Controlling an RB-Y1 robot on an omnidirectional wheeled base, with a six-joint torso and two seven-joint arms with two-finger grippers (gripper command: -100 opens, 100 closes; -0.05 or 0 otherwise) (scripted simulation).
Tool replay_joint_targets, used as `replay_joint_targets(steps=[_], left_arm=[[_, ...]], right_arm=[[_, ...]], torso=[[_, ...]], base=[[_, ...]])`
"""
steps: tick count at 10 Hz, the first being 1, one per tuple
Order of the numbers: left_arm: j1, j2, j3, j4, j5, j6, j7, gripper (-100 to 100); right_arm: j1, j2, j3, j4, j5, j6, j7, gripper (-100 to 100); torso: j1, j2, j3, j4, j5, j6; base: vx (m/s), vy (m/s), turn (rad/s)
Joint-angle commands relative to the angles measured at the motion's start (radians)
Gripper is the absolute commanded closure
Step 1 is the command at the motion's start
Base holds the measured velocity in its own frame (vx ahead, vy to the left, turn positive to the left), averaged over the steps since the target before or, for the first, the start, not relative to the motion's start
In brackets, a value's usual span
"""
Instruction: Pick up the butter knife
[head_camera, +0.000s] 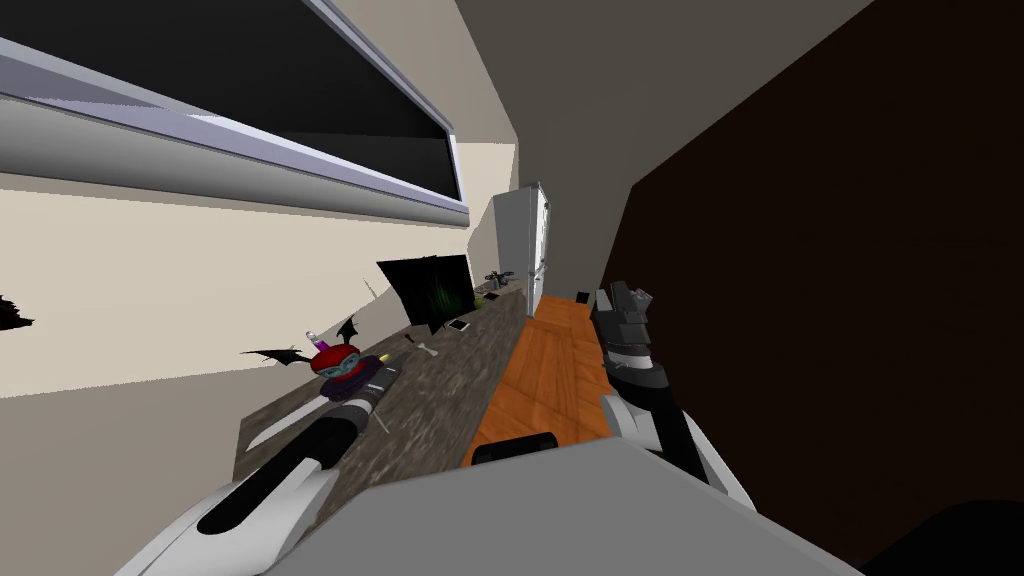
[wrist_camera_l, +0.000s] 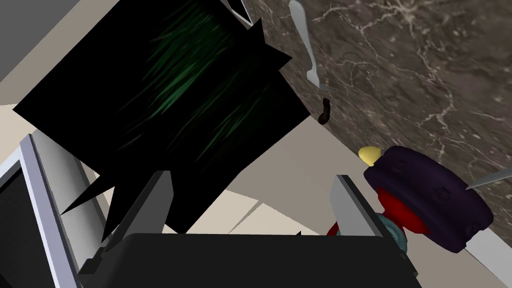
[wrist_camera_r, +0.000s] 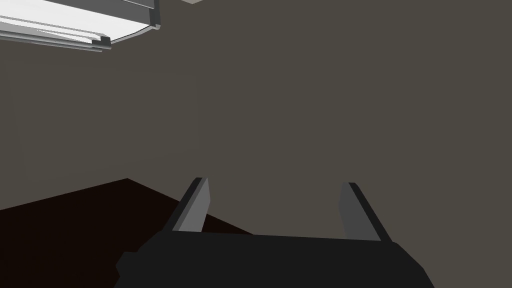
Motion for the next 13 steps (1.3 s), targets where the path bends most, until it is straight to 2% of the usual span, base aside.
replay_joint_targets(steps=[1, 2, 3, 4, 5, 6, 7, 8, 10, 11, 12, 13], left_arm=[[-0.006, 0.011, 0.003, 0.007, 0.006, 0.050, -0.008, -100], [-0.006, 0.011, 0.003, 0.007, 0.006, 0.052, -0.008, -100], [0.003, 0.036, 0.012, 0.020, 0.024, 0.092, -0.021, -100], [0.003, 0.036, 0.012, 0.020, 0.024, 0.108, -0.021, -100], [0.012, 0.060, 0.021, 0.033, 0.042, 0.144, -0.034, -100], [0.012, 0.060, 0.021, 0.033, 0.042, 0.162, -0.034, -100], [0.021, 0.084, 0.030, 0.046, 0.060, 0.203, -0.047, -100], [0.021, 0.084, 0.030, 0.046, 0.060, 0.215, -0.047, -100], [0.039, 0.130, 0.048, 0.070, 0.094, 0.289, -0.072, -100], [0.039, 0.130, 0.048, 0.070, 0.094, 0.314, -0.072, -100], [0.048, 0.153, 0.057, 0.082, 0.111, 0.347, -0.084, -100], [0.048, 0.153, 0.057, 0.082, 0.111, 0.359, -0.084, -100]], right_arm=[[0.000, 0.000, 0.000, 0.000, 0.000, 0.000, 0.000, 0], [0.000, 0.000, 0.000, 0.000, 0.000, 0.000, 0.000, 0], [0.000, 0.000, 0.000, 0.000, 0.000, 0.000, 0.000, 0], [0.000, 0.000, 0.000, 0.000, 0.000, 0.000, 0.000, 0], [0.000, 0.000, 0.000, 0.000, 0.000, 0.000, 0.000, 0], [0.000, 0.000, 0.000, 0.000, 0.000, 0.000, 0.000, 0], [0.000, 0.000, 0.000, 0.000, 0.000, 0.000, 0.000, 0], [0.000, 0.000, 0.000, 0.000, 0.000, 0.000, 0.000, 0], [0.000, 0.000, 0.000, 0.000, 0.000, 0.000, 0.000, 0], [0.000, 0.000, 0.000, 0.000, 0.000, 0.000, 0.000, 0], [0.000, 0.000, 0.000, 0.000, 0.000, 0.000, 0.000, 0], [0.000, 0.000, 0.000, 0.000, 0.000, 0.000, 0.000, 0]], torso=[[0.000, 0.000, 0.000, 0.000, 0.000, 0.000], [0.000, 0.000, 0.000, 0.000, 0.000, 0.000], [0.000, 0.000, 0.000, 0.000, 0.000, 0.000], [0.000, -0.001, 0.000, 0.000, 0.000, 0.000], [-0.001, -0.001, 0.000, 0.000, 0.000, 0.000], [-0.001, -0.002, -0.001, 0.000, 0.000, 0.000], [-0.001, -0.001, -0.001, 0.000, 0.000, 0.000], [-0.001, -0.003, -0.002, -0.001, 0.000, 0.000], [-0.001, -0.002, -0.001, 0.000, 0.000, 0.000], [-0.001, -0.003, -0.002, -0.001, 0.000, 0.000], [-0.001, -0.003, -0.002, -0.001, 0.000, 0.000], [-0.001, -0.002, -0.001, 0.000, 0.000, 0.000]], base=[[0.055, -0.021, 0.012], [0.029, -0.010, 0.001], [0.052, -0.028, 0.009], [0.055, -0.029, 0.010], [0.073, -0.027, 0.016], [0.065, -0.027, 0.009], [0.100, -0.029, 0.014], [0.078, -0.029, 0.006], [0.083, -0.041, 0.021], [0.081, -0.034, 0.010], [0.067, -0.029, 0.014], [0.057, -0.015, 0.012]])
